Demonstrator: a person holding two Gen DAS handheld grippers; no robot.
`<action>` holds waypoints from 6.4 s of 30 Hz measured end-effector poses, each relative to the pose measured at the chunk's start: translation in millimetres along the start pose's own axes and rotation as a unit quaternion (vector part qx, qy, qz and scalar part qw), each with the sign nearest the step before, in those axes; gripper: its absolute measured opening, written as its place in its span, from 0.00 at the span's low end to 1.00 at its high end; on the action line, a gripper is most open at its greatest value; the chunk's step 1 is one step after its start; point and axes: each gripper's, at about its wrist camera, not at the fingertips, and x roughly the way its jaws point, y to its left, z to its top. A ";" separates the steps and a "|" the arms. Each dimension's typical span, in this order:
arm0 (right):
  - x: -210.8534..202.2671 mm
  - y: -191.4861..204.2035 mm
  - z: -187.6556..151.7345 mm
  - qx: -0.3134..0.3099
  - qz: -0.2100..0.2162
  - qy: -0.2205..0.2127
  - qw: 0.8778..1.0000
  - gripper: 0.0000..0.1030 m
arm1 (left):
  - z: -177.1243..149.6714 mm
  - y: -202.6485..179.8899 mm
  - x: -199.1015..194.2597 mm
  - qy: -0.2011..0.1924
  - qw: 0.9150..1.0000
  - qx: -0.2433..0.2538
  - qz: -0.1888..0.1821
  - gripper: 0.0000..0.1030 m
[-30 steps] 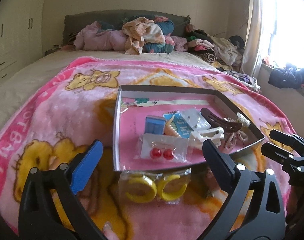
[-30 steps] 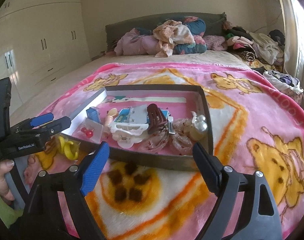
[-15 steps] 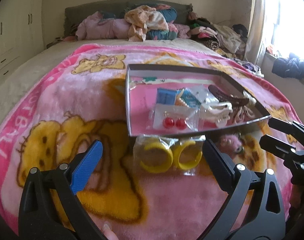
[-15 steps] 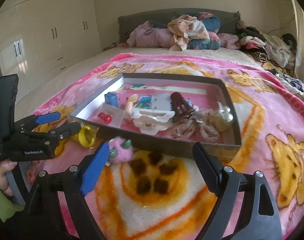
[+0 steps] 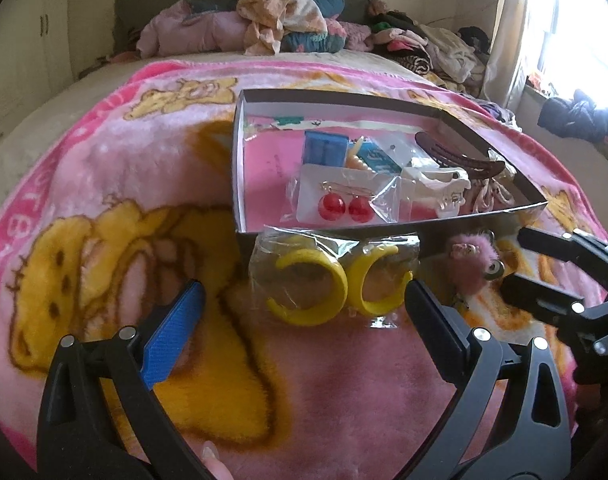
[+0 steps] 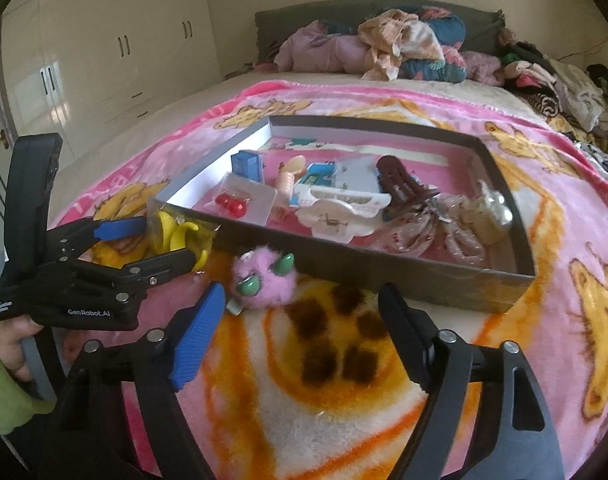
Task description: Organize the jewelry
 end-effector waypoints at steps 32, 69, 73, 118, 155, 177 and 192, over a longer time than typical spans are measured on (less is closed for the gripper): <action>-15.1 -16.4 -1.5 0.035 0.020 -0.007 0.999 0.25 | 1.8 -11.1 -20.6 0.006 0.997 -0.022 -0.070 0.25; -51.2 -86.6 31.7 0.063 -0.068 -0.064 0.994 0.25 | 83.9 -70.5 6.5 -0.047 0.992 -0.003 -0.117 0.17; -42.9 -92.2 35.7 0.064 -0.074 -0.058 0.994 0.25 | 86.2 -69.6 15.5 -0.039 0.992 -0.006 -0.116 0.10; -15.3 -72.1 21.8 0.052 -0.069 -0.029 0.996 0.49 | 59.1 -53.8 38.1 -0.015 0.997 -0.013 -0.077 0.12; -76.6 -66.0 17.2 0.063 -0.118 -0.096 0.986 0.94 | 53.7 -46.7 -25.4 -0.066 0.997 -0.008 -0.047 0.89; -108.8 -32.8 -6.0 0.039 -0.121 -0.129 0.983 0.94 | 24.1 -48.0 -78.5 -0.109 0.994 -0.003 -0.024 0.89; -126.4 -12.2 -35.0 0.029 -0.131 -0.161 0.978 0.94 | 1.1 -55.8 -103.4 -0.149 0.989 0.007 -0.017 0.89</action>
